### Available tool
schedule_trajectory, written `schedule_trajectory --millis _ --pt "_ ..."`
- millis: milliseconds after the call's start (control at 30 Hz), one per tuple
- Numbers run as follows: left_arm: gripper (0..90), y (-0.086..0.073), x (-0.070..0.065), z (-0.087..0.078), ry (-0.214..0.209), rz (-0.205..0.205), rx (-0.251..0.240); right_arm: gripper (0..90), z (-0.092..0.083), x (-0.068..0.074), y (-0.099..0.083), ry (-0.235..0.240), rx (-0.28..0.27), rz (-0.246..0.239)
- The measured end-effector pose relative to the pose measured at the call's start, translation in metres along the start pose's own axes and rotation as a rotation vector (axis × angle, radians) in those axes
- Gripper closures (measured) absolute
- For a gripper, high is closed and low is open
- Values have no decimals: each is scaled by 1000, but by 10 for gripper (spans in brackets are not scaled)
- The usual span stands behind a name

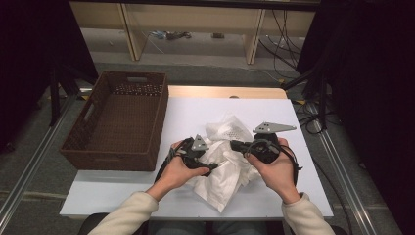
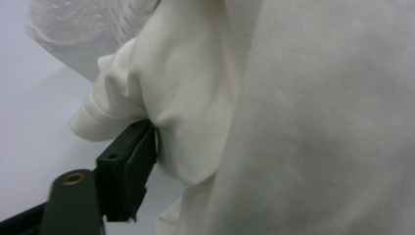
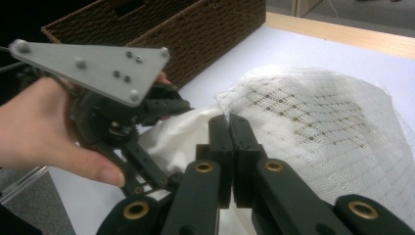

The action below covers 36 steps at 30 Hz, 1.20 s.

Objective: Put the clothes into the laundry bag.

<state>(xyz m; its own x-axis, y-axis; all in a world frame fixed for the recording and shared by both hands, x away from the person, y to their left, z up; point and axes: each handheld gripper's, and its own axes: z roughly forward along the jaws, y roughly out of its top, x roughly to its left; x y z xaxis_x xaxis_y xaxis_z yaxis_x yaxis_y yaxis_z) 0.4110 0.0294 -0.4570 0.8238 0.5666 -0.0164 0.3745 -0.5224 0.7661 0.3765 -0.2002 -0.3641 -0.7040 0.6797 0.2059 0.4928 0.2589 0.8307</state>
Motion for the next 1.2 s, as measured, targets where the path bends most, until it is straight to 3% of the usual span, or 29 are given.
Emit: schedule_trajectory --millis 33,67,200,300,333,367,400,433,467,567,600,667,733,833,900,1000,1067,1100,1200 --pt "383 1 -1 0 -20 6 1 900 0 -1 0 -1 5 -7" --pt "456 2 -3 0 -32 19 4 900 -1 1 0 -12 16 25" --pt "713 8 -14 -5 -59 39 9 900 0 1 0 -13 6 14" --pt "767 17 -22 -15 -91 -20 -37 900 0 4 -1 -19 8 14" --pt "772 21 -27 -20 -109 -40 -57 900 1 3 0 -10 5 -8" --pt "777 26 -30 -25 -119 -35 -76 900 0 5 0 -14 10 8" --pt "779 30 -35 -30 -124 -36 -97 900 -2 5 1 -28 12 -11" --pt "780 35 -39 -35 -117 -30 -103 900 -1 7 1 -16 7 3" --pt "780 37 -43 -37 -111 -33 -115 900 -2 7 1 -27 -3 -13" --pt "781 44 -53 -42 -103 -15 -111 900 -8 11 4 -15 -10 -6" --pt "781 46 -55 -43 -110 -3 -114 900 -8 11 5 -7 -27 -40" --pt "781 50 -58 -44 -92 7 -115 900 -11 13 6 -8 -8 -41" --pt "780 52 -54 -40 -85 -1 -106 900 -11 15 6 2 -13 -26" --pt "781 49 -42 -24 -39 11 -51 900 -8 12 4 1 -7 -44" --pt "782 43 -33 -6 -11 -13 -34 900 -2 13 1 1 22 -33" --pt "780 35 -24 12 -4 -50 -42 900 8 12 -3 18 42 -30" --pt "762 35 -24 11 3 -14 -57 900 6 9 -3 -4 45 -32" --pt "732 35 -26 10 8 2 -55 900 5 8 -3 12 42 -19" --pt "541 35 -29 4 39 39 -30 900 -1 4 0 2 26 -1"
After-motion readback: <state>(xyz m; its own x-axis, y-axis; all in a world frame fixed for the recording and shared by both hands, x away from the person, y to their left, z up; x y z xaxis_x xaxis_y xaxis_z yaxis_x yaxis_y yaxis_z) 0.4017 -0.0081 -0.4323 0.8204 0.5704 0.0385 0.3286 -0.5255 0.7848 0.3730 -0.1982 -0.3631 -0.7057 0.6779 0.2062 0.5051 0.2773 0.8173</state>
